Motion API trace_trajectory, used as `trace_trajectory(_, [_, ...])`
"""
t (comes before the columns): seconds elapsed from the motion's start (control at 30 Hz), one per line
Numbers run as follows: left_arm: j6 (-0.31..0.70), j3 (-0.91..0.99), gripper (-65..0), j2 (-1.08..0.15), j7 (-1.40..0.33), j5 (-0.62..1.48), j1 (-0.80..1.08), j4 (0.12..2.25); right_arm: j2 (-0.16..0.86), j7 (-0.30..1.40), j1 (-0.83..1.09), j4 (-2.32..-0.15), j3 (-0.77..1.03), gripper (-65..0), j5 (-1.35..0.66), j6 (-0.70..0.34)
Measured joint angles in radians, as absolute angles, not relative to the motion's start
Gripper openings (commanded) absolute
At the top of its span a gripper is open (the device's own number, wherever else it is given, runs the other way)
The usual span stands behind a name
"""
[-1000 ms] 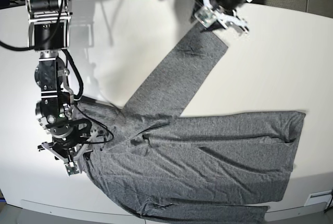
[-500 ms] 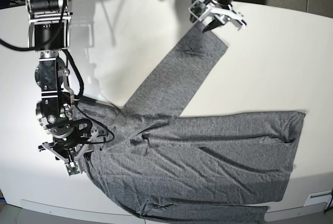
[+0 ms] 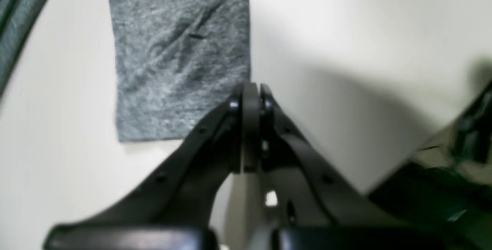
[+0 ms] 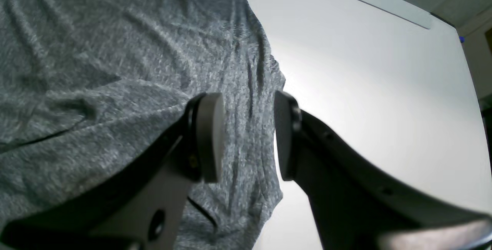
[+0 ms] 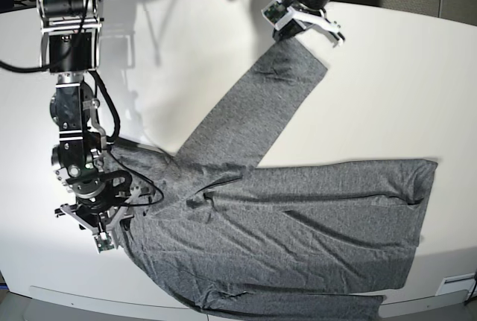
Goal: Fold the T-shirt properly
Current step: 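Pull the sleeve cuff with left gripper to straighten the sleeve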
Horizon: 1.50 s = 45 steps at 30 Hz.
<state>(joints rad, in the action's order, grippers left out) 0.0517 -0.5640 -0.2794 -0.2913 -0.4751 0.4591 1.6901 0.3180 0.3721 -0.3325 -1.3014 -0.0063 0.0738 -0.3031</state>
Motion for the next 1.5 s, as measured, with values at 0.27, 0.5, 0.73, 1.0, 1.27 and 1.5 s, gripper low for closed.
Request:
trace_trajectory(0.27, [0.031,-0.564,-65.0,-0.280,-0.321,-0.505,0.438,1.689,0.318,0.373,-0.332,-1.301,-0.006,-42.5,0.074,-0.303])
trace_trajectory(0.5, [-0.017,-0.563,-65.0,-0.347,-0.327,-0.505,0.427,1.689,0.318,0.376,-0.332,-1.301,-0.006,-42.5,0.075,-0.303])
trace_trajectory(0.73, [-0.024,-0.564,-39.8,-0.327,-0.313,-0.508,0.429,1.688,0.319,0.376,-0.332,-1.301,-0.006,-42.5,0.075,-0.303])
trace_trajectory(1.0, [-0.015,-0.564,-39.8,-0.330,-0.228,-0.449,0.413,1.652,0.318,0.376,-0.332,-1.301,-0.006,-42.5,0.074,-0.303])
trace_trajectory(1.27, [-0.047,-0.564,-39.9,-0.324,0.005,-0.511,0.347,1.465,0.318,0.377,-0.332,-1.301,-0.006,-42.5,0.072,-0.303])
trace_trajectory(1.5, [-0.051,-0.565,-50.6,-0.332,-0.002,-0.532,0.364,1.465,0.318,0.377,-0.332,-1.301,-0.006,-42.5,0.072,-0.303])
